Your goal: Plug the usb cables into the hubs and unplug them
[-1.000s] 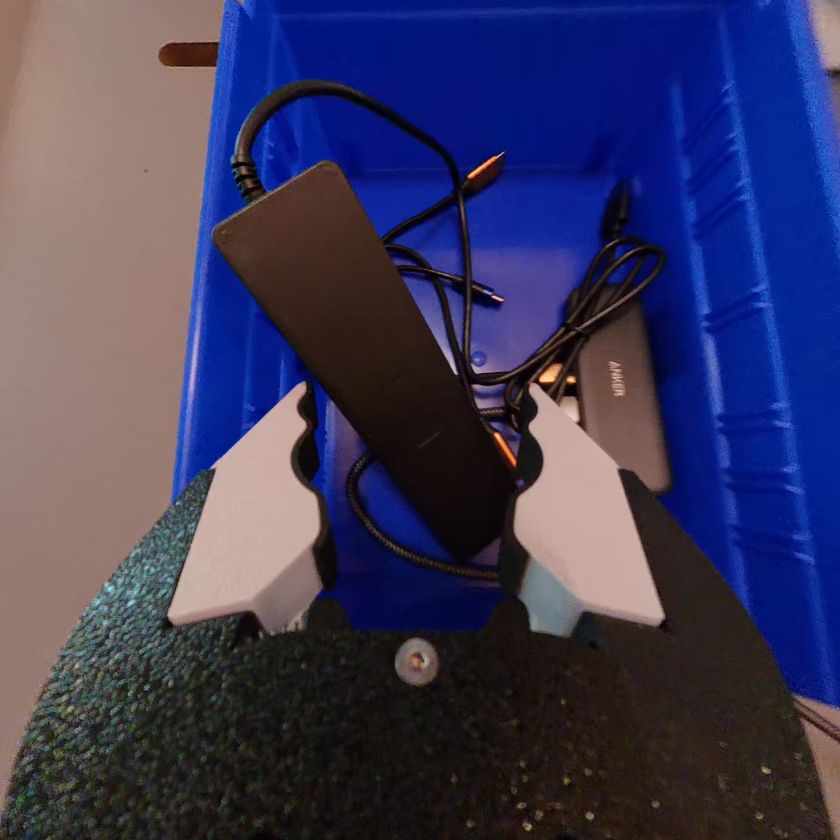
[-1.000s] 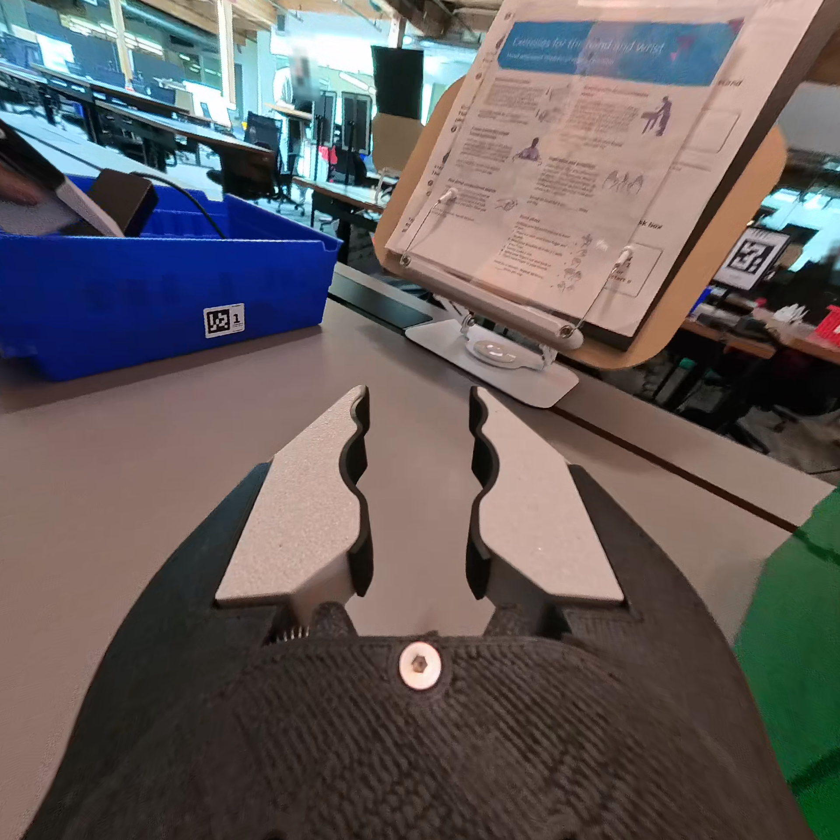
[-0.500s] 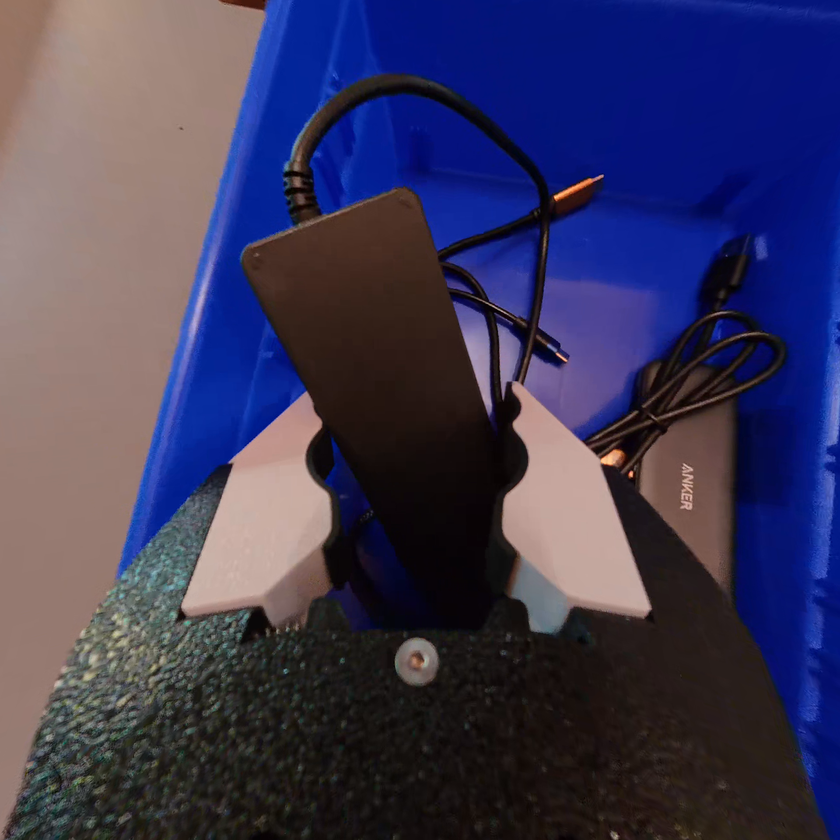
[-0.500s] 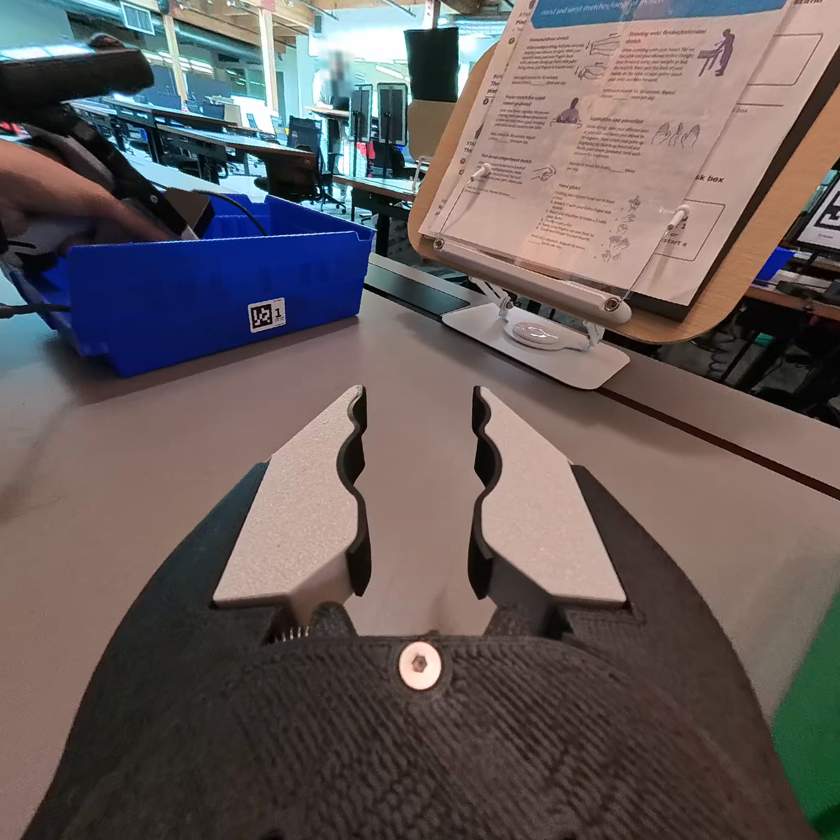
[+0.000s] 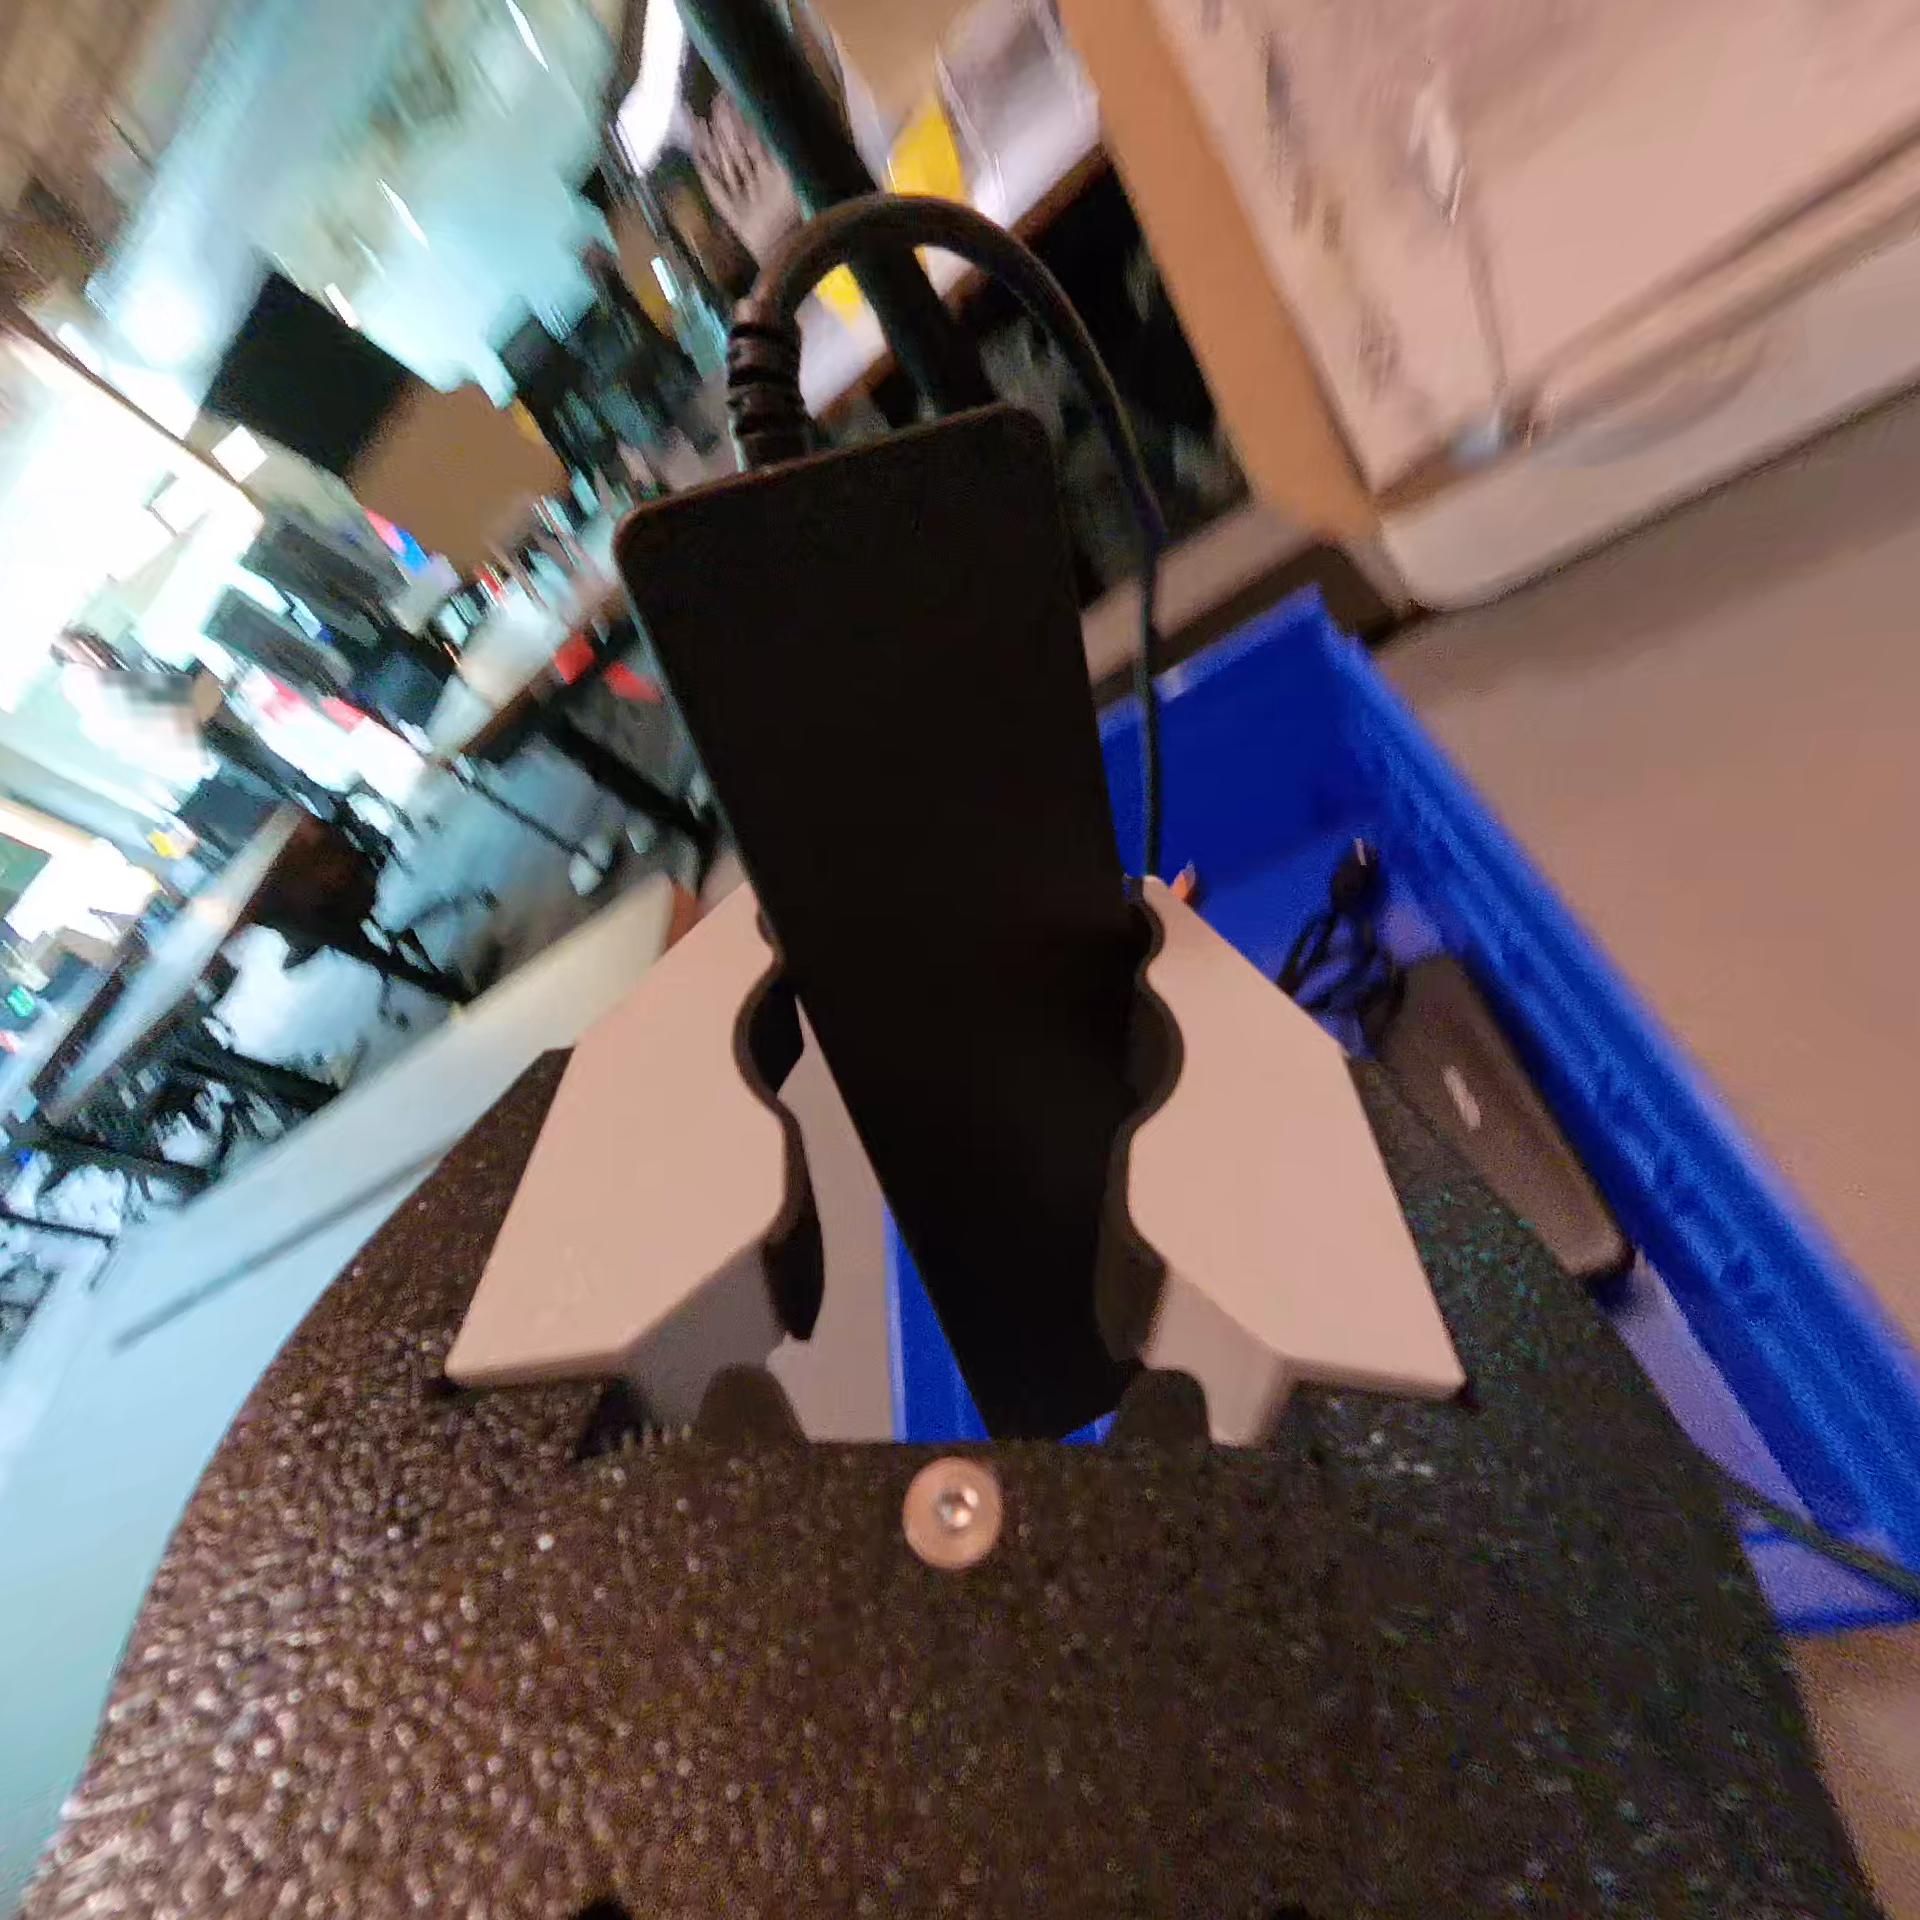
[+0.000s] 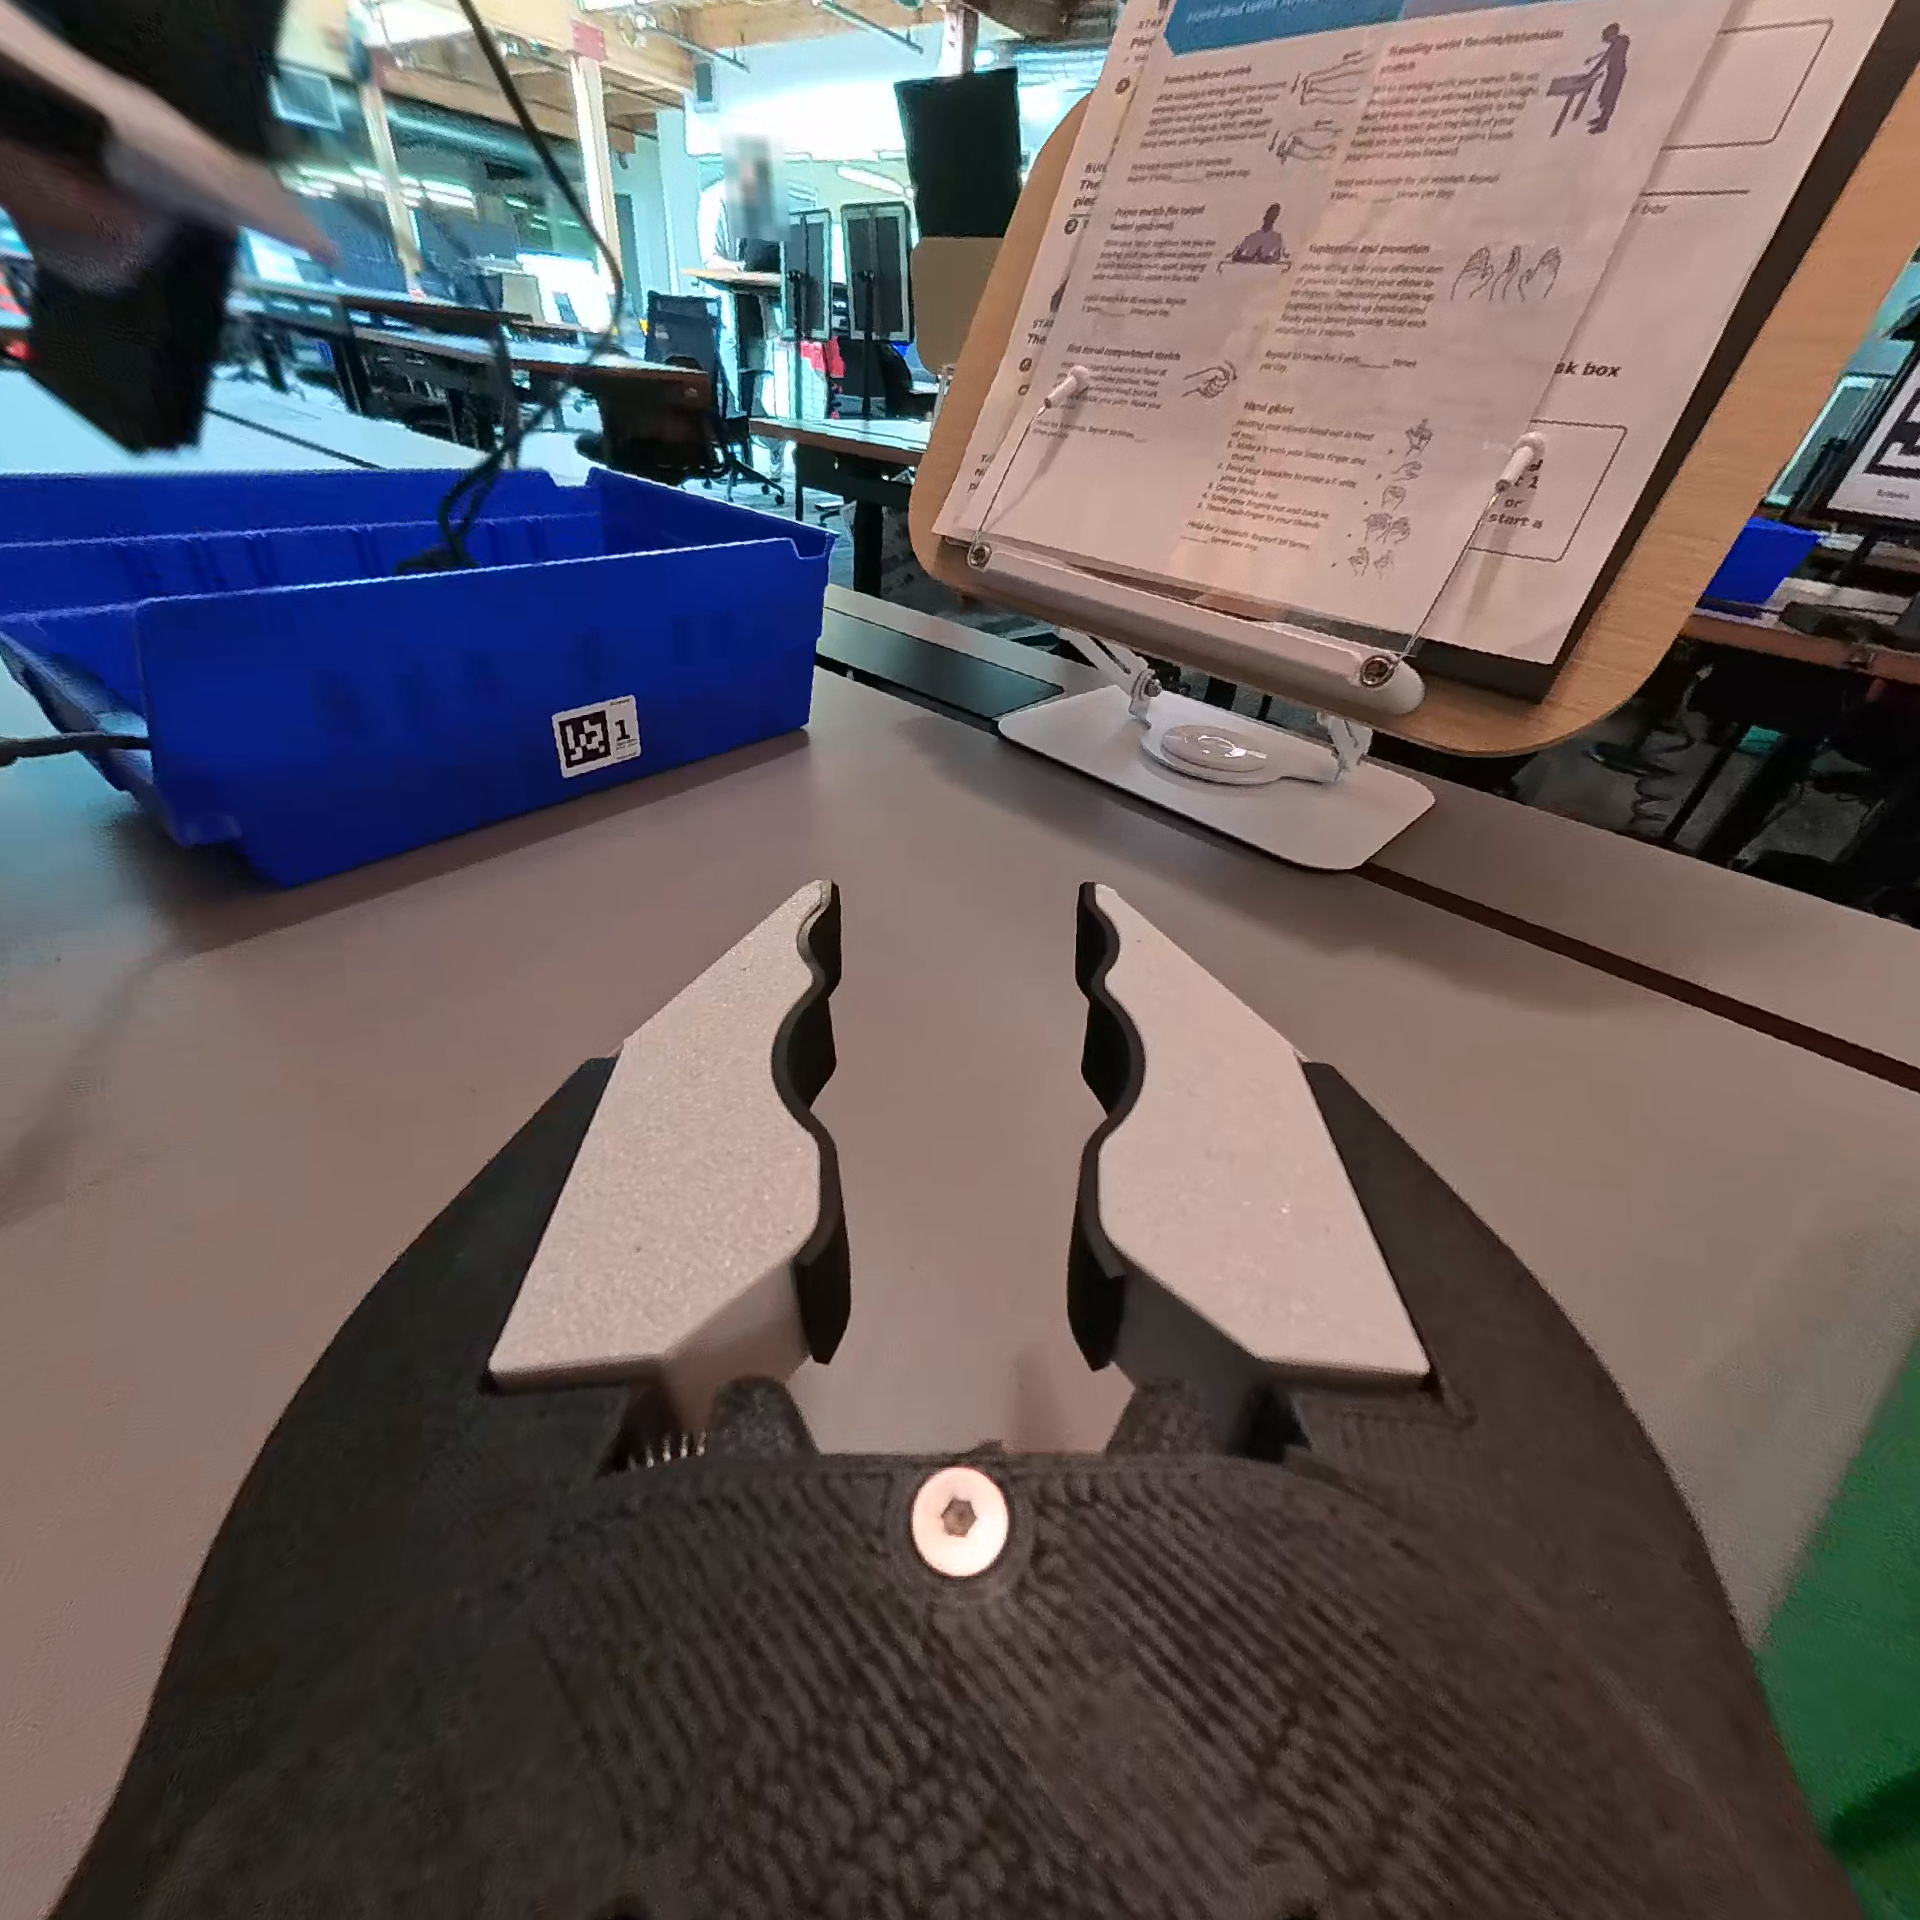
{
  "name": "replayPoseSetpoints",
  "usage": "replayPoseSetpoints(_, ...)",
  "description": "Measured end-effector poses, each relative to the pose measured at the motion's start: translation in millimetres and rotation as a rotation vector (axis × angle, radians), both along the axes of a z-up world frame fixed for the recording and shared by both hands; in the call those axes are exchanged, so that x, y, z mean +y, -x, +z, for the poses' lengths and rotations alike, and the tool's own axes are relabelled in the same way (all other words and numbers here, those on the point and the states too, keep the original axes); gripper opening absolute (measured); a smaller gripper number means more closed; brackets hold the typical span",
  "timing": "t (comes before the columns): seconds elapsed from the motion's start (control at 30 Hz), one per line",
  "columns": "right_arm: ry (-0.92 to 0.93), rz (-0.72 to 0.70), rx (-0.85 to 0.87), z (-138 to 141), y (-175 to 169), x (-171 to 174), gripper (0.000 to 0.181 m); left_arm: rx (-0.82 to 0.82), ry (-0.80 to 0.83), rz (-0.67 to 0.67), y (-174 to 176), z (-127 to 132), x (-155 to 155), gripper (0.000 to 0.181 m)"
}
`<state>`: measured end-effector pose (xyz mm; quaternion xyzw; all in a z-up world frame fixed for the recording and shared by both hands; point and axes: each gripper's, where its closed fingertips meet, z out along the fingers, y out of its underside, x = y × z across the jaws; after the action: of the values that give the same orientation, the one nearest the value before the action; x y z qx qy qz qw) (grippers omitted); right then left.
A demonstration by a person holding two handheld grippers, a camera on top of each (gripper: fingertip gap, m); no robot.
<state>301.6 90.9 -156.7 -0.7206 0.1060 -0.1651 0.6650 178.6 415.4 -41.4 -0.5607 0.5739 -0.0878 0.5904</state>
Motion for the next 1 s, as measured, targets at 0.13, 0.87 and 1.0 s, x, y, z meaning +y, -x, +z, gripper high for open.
replayPoseSetpoints(0.13, -0.02, 0.007, 0.014, 2.2, 0.4, -0.3, 0.044, -0.24, -0.097, -0.142, 1.8, 86.7, -44.5, 0.059)
replayPoseSetpoints(0.87, -0.144, 0.408, -0.16, 152.5, 53.5, -49.3, 0.089, 0.021, 0.426, -1.659, -48.8, -26.6, -336.2, 0.058)
replayPoseSetpoints(1.0, -0.112, 0.741, -0.13, 153.0, 79.3, -16.8, 0.08, 0.062, 0.402, -1.761, -48.2, -36.3, -344.2, 0.058)
